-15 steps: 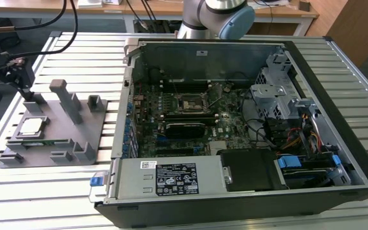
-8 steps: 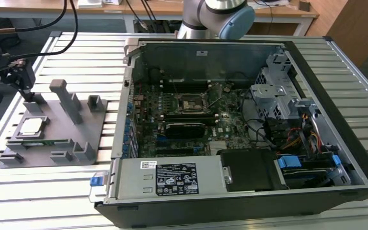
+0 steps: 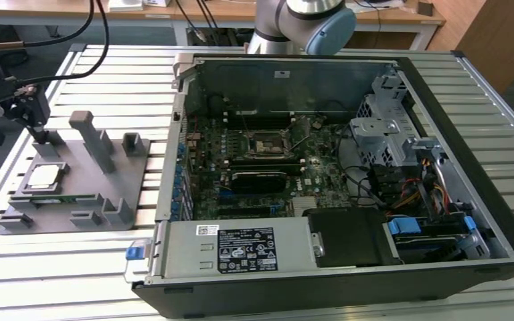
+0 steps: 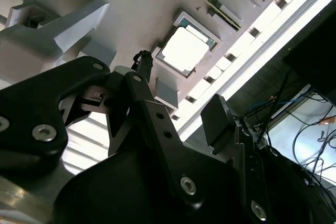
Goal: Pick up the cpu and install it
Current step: 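Pick up the cpu and move it towards the insertion slot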
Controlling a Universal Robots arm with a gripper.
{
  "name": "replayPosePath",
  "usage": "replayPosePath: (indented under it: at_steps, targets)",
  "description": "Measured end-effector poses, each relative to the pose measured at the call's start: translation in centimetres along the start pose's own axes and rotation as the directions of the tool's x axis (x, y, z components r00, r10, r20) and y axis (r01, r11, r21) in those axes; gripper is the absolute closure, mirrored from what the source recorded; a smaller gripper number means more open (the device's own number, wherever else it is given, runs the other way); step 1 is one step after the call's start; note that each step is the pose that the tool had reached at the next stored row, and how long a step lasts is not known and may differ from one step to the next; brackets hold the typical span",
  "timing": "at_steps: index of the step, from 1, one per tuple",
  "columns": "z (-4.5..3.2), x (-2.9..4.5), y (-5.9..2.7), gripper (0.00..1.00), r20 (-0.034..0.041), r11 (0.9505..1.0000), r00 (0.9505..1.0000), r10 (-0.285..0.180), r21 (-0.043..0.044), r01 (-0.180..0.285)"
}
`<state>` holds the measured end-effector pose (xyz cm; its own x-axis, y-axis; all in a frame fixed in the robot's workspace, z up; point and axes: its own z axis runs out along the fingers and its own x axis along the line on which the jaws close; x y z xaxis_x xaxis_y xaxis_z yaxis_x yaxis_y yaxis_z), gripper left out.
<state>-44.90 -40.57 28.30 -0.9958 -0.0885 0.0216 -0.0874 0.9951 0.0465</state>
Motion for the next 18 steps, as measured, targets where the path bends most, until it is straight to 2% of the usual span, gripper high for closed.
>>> replayPosePath:
  at_steps: [6,11,18]
  targets:
    - [0.74,0.01,-0.03,0.36,-0.0038,1.0000,1.0000,0.000,-0.0001,0.000]
    - [1.40,0.51,-0.02,0.36,-0.0033,0.9999,0.9999,0.012,0.0007,-0.012]
    - [1.52,0.57,-0.02,0.36,-0.0034,0.9999,0.9999,0.012,0.0010,-0.012]
